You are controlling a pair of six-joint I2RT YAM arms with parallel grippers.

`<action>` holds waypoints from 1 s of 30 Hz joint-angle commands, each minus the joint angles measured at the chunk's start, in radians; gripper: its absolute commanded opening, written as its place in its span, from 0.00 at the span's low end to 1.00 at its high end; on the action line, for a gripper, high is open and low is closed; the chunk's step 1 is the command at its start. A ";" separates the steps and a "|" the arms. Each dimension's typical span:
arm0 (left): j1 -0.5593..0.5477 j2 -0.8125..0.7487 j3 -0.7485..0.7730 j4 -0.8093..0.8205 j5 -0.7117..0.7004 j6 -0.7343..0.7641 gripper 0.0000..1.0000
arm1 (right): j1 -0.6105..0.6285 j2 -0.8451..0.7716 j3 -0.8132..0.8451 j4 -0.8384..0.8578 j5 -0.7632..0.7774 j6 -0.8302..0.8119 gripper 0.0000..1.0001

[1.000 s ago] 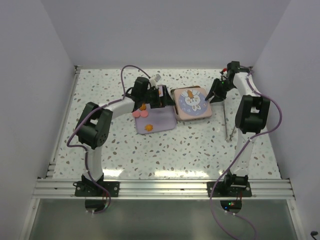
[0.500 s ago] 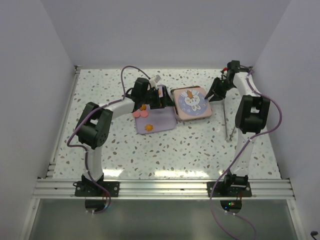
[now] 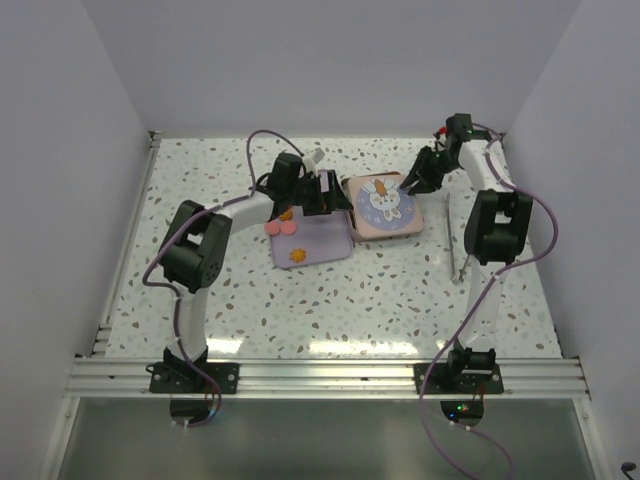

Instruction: Pack the cookies

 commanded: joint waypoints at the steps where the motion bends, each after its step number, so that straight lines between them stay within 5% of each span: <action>1: -0.007 0.020 0.052 -0.008 0.008 0.018 0.97 | 0.007 0.038 0.042 0.016 0.002 0.021 0.37; 30: -0.011 0.146 0.210 -0.066 0.031 0.019 0.98 | 0.125 0.111 0.128 0.035 -0.044 0.090 0.37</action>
